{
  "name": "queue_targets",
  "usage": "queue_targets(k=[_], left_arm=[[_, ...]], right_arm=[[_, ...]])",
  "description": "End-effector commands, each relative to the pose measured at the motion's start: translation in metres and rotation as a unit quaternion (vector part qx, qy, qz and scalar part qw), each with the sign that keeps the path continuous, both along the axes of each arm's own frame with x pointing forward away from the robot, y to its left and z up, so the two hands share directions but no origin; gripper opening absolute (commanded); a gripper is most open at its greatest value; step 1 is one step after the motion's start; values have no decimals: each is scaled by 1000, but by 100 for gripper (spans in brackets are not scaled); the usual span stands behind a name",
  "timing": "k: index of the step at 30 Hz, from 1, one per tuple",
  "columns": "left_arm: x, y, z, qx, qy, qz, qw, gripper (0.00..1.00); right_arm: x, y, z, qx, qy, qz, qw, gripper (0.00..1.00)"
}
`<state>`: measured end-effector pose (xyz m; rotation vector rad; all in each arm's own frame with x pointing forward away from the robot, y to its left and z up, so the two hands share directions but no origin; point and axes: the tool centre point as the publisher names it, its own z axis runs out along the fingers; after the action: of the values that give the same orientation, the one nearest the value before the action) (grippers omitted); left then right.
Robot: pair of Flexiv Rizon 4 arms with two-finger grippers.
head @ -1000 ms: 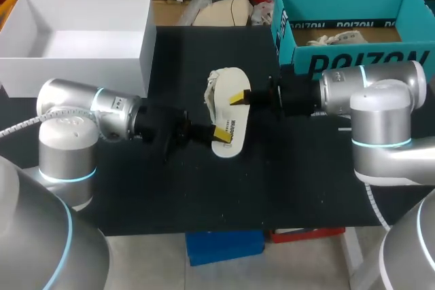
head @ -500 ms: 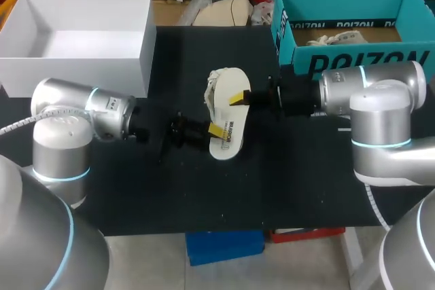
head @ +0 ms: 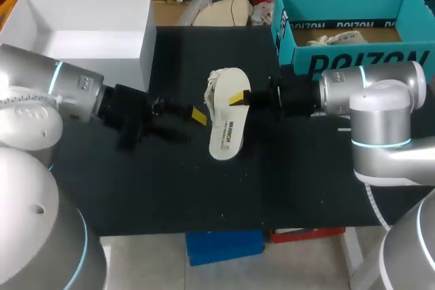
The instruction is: Take the shoe out of the shoebox, open the shoe tongue, remove and reinsert the insole, then place the shoe into the shoebox
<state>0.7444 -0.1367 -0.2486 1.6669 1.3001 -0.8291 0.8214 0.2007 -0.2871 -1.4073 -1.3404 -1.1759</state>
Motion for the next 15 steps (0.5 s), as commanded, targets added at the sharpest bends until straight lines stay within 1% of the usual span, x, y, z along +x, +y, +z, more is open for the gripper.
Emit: queue_targets(k=[1,15], left_arm=[[-9,1,20,353,-165,108,914,100],[-9,1,20,353,-165,108,914,100]], right_arm=[[-1,1,0,0,0,-2,1000,0],[-1,1,0,0,0,-2,1000,0]])
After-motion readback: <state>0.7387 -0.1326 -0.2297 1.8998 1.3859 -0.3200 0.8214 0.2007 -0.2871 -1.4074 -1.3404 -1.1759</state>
